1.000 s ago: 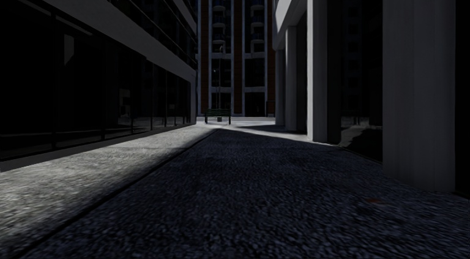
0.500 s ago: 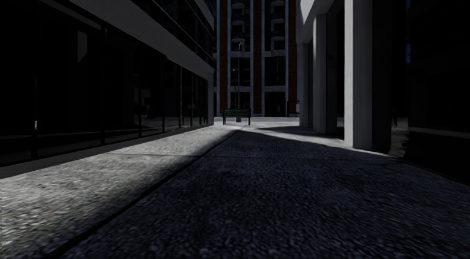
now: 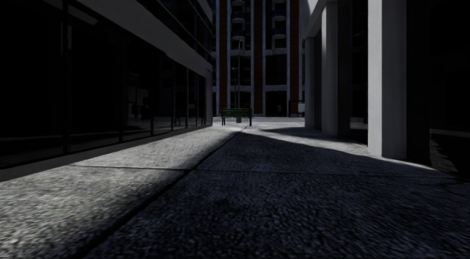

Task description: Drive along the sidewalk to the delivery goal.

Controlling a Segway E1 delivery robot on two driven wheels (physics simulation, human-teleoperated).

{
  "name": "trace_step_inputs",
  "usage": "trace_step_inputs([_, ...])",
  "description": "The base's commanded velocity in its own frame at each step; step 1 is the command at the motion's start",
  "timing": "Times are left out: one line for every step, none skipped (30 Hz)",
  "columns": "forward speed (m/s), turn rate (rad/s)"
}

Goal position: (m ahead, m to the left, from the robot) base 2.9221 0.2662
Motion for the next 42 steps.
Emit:
trace_step_inputs([2.0,0.0])
trace_step_inputs([2.0,0.0])
trace_step_inputs([2.0,0.0])
trace_step_inputs([2.0,0.0])
trace_step_inputs([2.0,0.0])
trace_step_inputs([2.0,0.0])
trace_step_inputs([2.0,0.0])
trace_step_inputs([2.0,0.0])
trace_step_inputs([2.0,0.0])
trace_step_inputs([2.0,0.0])
trace_step_inputs([2.0,0.0])
trace_step_inputs([2.0,0.0])
trace_step_inputs([2.0,0.0])
trace_step_inputs([2.0,0.0])
trace_step_inputs([2.0,0.0])
trace_step_inputs([2.0,0.0])
trace_step_inputs([2.0,0.0])
trace_step_inputs([2.0,0.0])
trace_step_inputs([2.0,0.0])
trace_step_inputs([2.0,0.0])
trace_step_inputs([2.0,0.0])
trace_step_inputs([2.0,0.0])
trace_step_inputs([2.0,0.0])
trace_step_inputs([2.0,0.0])
trace_step_inputs([2.0,0.0])
trace_step_inputs([2.0,0.0])
trace_step_inputs([2.0,0.0])
trace_step_inputs([2.0,0.0])
trace_step_inputs([2.0,0.0])
trace_step_inputs([2.0,0.0])
trace_step_inputs([2.0,0.0])
trace_step_inputs([2.0,0.0])
trace_step_inputs([2.0,0.0])
trace_step_inputs([2.0,0.0])
trace_step_inputs([1.99,0.0])
trace_step_inputs([1.74,0.0])
trace_step_inputs([1.38,0.0])
trace_step_inputs([1.38,0.0])
trace_step_inputs([0.99,0.0])
trace_step_inputs([0.57,0.0])
trace_step_inputs([0.36,0.0])
trace_step_inputs([0.32,0.0])
